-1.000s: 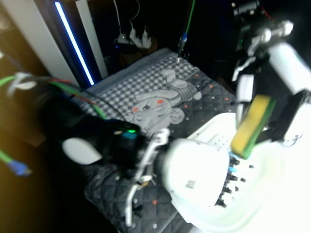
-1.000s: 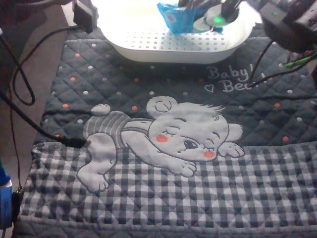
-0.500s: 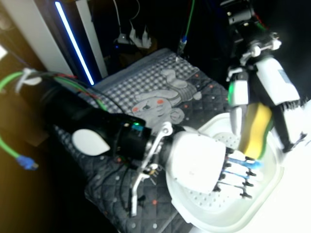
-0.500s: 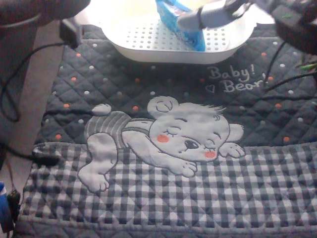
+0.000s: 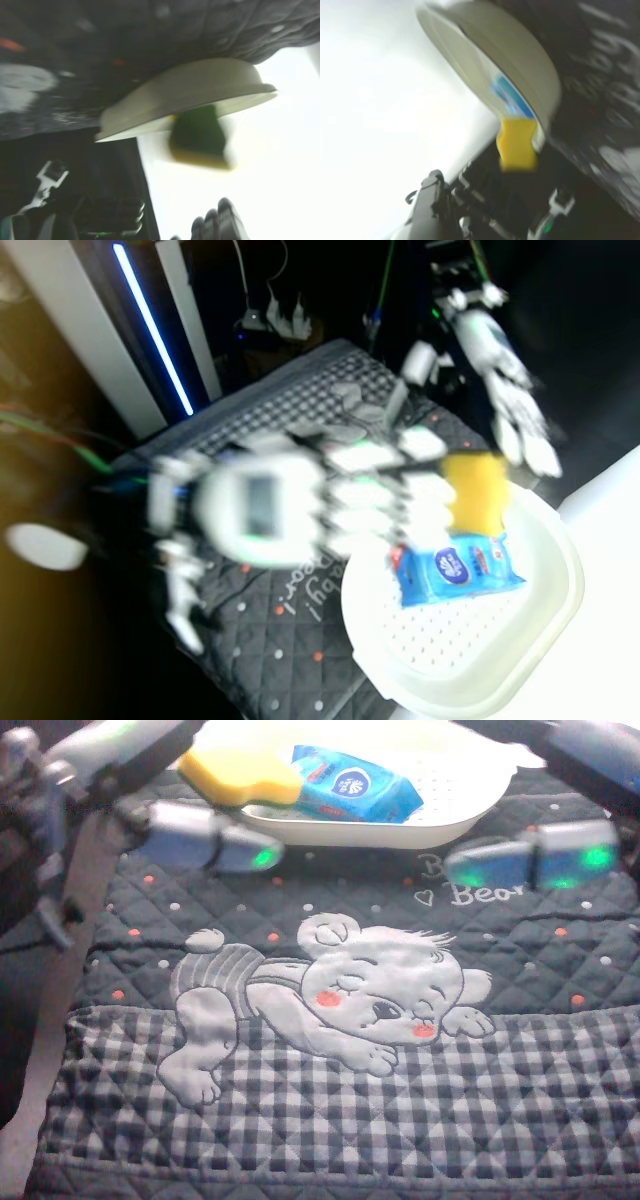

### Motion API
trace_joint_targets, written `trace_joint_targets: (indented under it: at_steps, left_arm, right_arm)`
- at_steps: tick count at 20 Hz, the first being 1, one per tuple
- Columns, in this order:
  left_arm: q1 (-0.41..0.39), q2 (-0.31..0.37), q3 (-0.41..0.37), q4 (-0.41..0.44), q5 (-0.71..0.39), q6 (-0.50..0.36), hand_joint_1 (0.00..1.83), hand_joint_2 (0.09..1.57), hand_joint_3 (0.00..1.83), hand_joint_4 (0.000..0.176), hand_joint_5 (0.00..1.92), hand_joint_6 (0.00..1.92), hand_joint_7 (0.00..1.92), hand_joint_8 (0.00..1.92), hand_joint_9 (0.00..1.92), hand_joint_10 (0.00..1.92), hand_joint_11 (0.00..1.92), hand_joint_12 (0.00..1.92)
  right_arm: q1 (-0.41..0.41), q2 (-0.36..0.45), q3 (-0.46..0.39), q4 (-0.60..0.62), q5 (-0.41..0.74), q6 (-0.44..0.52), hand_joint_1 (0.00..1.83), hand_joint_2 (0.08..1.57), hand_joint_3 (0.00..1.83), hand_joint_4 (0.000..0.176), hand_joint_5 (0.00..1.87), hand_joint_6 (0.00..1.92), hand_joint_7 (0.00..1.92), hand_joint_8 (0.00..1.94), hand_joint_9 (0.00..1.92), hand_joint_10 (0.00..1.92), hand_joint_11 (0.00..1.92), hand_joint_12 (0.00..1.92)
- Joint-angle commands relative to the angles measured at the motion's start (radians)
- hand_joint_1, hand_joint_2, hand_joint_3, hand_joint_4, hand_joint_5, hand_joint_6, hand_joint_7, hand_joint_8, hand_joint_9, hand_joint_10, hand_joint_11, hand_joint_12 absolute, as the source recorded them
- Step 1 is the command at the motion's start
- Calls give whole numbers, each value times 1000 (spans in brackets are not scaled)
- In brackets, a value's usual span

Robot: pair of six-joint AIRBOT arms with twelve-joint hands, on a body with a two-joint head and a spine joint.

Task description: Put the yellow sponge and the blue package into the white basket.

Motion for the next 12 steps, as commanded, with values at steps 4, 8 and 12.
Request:
trace_joint_targets:
  at_steps: [4, 8, 12]
  left_arm:
    - [198, 92, -144, -108, -439, -5, 932, 857, 0, 176, 0, 0, 0, 0, 0, 0, 8, 3]
    - [418, 164, -261, -204, -629, -5, 823, 873, 6, 176, 0, 0, 0, 0, 0, 0, 4, 1]
    - [507, 173, -297, -258, -722, -5, 756, 833, 0, 156, 0, 0, 0, 0, 9, 3, 124, 63]
  right_arm:
    - [-165, 66, -96, 124, 298, 6, 787, 946, 0, 176, 133, 1, 94, 7, 26, 3, 79, 32]
    - [-283, 108, -170, 168, 387, 6, 796, 938, 0, 176, 86, 2, 68, 8, 0, 0, 0, 0]
    - [-457, 137, -240, 270, 508, 6, 877, 939, 0, 176, 84, 1, 5, 0, 0, 0, 0, 0]
